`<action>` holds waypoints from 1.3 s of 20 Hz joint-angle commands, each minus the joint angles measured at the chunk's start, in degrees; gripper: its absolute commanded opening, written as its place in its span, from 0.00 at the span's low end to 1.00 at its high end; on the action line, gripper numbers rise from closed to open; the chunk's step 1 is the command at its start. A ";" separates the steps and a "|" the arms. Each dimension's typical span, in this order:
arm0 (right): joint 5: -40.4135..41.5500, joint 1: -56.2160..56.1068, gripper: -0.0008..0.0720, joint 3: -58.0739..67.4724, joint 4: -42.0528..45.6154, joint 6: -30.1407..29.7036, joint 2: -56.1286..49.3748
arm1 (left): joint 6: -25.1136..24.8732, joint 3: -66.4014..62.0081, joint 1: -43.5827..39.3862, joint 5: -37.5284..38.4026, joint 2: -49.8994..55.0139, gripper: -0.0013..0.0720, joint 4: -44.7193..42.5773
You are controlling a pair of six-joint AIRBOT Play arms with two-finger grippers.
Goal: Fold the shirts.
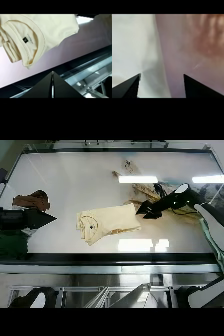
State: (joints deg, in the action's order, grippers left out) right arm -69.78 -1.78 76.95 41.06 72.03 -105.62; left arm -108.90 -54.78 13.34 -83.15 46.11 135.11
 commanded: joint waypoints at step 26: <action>-34.75 45.97 0.03 24.63 51.78 32.89 22.58 | -1.40 0.24 0.00 1.14 -1.14 0.04 -0.07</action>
State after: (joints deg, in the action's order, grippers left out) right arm -94.08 37.58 103.09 71.22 103.35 -84.95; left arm -110.02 -54.57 13.34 -82.04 44.99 135.09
